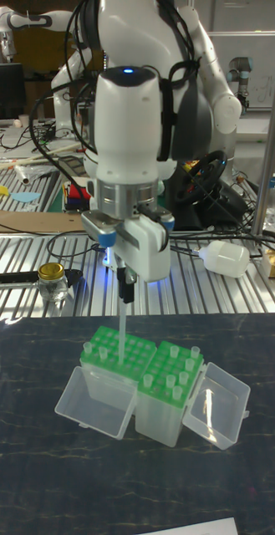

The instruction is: Transfer all large pipette tips from one holder to another

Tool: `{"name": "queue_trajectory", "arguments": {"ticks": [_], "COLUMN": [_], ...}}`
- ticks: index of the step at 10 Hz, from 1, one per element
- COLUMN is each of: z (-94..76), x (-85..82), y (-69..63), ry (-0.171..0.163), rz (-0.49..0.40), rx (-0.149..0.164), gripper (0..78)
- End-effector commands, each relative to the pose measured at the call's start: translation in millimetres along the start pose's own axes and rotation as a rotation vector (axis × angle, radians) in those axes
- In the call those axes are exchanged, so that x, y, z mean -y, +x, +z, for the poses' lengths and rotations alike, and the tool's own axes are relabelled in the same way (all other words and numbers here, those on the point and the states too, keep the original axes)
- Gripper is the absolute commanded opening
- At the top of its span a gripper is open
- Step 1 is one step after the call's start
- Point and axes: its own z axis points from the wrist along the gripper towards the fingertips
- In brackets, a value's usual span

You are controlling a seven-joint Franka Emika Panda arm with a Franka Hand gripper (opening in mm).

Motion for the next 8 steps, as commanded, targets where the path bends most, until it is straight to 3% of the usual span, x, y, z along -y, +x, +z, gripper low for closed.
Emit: {"name": "queue_trajectory", "arguments": {"ticks": [1, 8], "z": [-10.6, -33.9], "x": [2.9, -1.4], "y": [-1.1, -7.2], "ry": [-0.002, 0.001], "rz": [-0.017, -0.034], "rx": [0.001, -0.009], "gripper": [1.6, 1.6]}}
